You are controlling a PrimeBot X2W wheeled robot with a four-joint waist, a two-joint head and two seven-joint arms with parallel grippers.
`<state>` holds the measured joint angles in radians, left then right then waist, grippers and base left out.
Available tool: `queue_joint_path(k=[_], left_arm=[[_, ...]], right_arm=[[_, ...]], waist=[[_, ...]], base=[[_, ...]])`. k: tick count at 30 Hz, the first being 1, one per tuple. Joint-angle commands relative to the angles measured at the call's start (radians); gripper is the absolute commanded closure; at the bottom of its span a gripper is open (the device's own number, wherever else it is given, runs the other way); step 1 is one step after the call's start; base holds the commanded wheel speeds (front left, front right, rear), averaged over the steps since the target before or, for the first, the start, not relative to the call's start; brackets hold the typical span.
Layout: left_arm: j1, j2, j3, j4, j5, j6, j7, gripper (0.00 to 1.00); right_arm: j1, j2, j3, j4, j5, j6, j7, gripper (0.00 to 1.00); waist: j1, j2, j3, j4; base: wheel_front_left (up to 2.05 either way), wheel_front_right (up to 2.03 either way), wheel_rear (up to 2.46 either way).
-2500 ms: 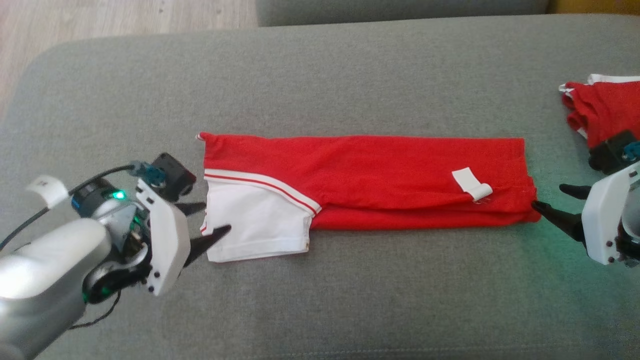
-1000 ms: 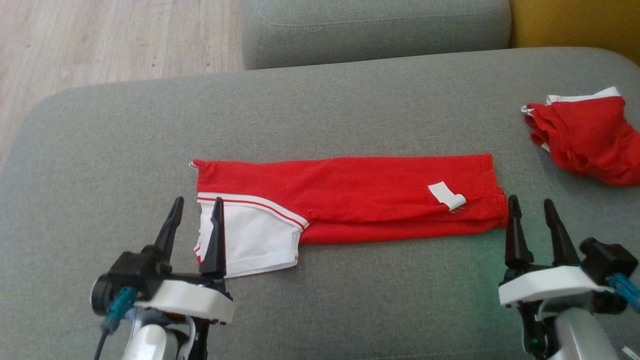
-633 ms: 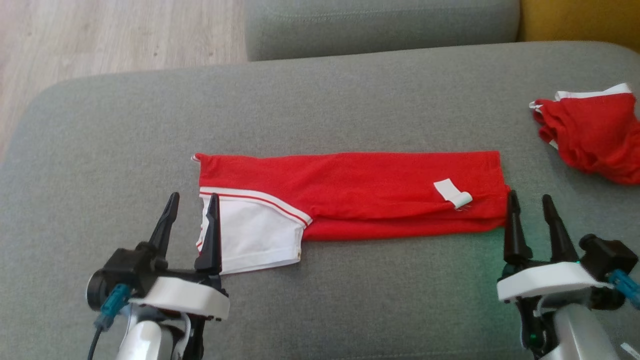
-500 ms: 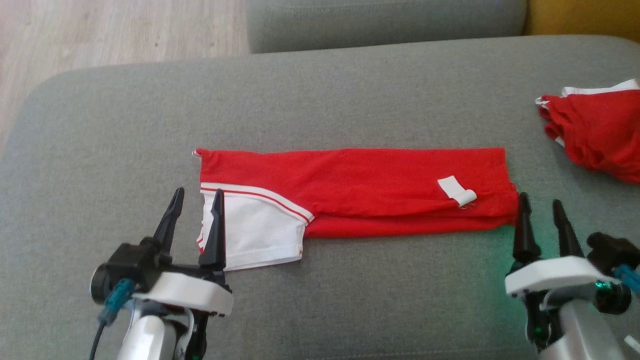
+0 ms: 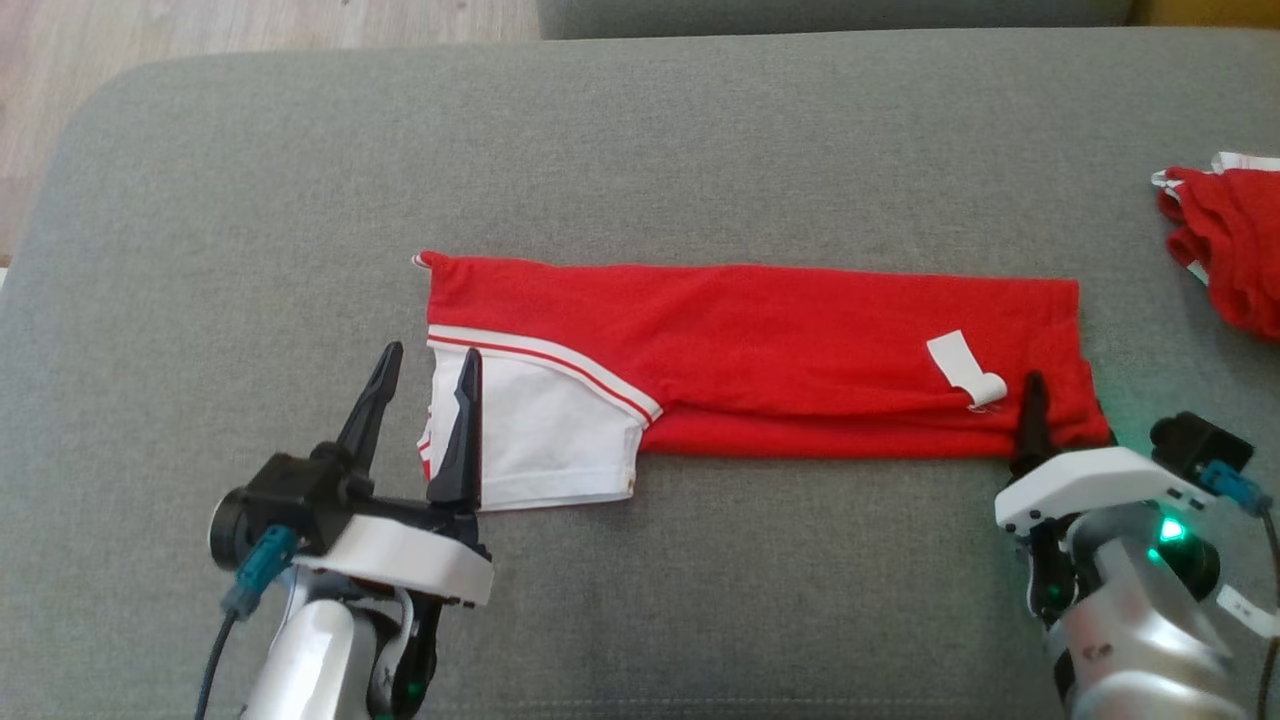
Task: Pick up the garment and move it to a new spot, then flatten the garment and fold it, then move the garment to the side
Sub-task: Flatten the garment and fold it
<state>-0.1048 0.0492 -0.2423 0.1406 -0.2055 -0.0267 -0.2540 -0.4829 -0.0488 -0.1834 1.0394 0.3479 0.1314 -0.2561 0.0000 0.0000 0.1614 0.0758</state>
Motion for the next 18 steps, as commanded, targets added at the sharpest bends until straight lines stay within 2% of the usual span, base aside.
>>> queue_joint_path(k=[1, 10, 11, 12, 13, 18], left_arm=[[-0.042, 0.001, 0.032, -0.029, -0.003, 0.004, -0.008, 0.00], [-0.045, 0.001, 0.042, -0.027, -0.006, 0.009, -0.008, 0.00], [-0.047, 0.001, 0.042, -0.027, -0.006, 0.009, -0.008, 0.00], [-0.048, 0.001, 0.042, -0.027, -0.006, 0.009, -0.008, 0.00], [-0.049, 0.001, 0.042, -0.027, -0.006, 0.009, -0.008, 0.00], [-0.050, 0.001, 0.047, -0.023, -0.004, 0.006, -0.008, 0.00]], right_arm=[[-0.032, -0.001, 0.034, 0.003, 0.003, -0.001, -0.003, 0.00], [-0.072, -0.001, 0.116, 0.131, 0.061, -0.001, -0.005, 0.00], [-0.074, -0.001, 0.128, 0.136, 0.071, -0.001, -0.005, 0.15], [-0.076, -0.001, 0.138, 0.139, 0.078, -0.001, -0.005, 0.85], [-0.077, -0.001, 0.141, 0.137, 0.078, -0.001, -0.005, 1.00], [-0.067, -0.016, 0.060, 0.088, 0.034, -0.001, -0.005, 1.00]], waist=[[0.0000, 0.0000, 0.000, 0.001], [0.0000, 0.0000, 0.000, -0.020], [0.0000, 0.0000, 0.001, -0.023], [0.0000, 0.0000, 0.001, -0.026], [0.0000, 0.0000, 0.001, -0.029], [0.0000, 0.0000, -0.005, -0.037]], base=[[0.00, 0.00, 0.00], [0.00, 0.00, 0.00], [0.00, 0.00, 0.00], [0.00, 0.00, 0.00], [0.00, 0.00, 0.00], [0.00, 0.00, 0.00]])
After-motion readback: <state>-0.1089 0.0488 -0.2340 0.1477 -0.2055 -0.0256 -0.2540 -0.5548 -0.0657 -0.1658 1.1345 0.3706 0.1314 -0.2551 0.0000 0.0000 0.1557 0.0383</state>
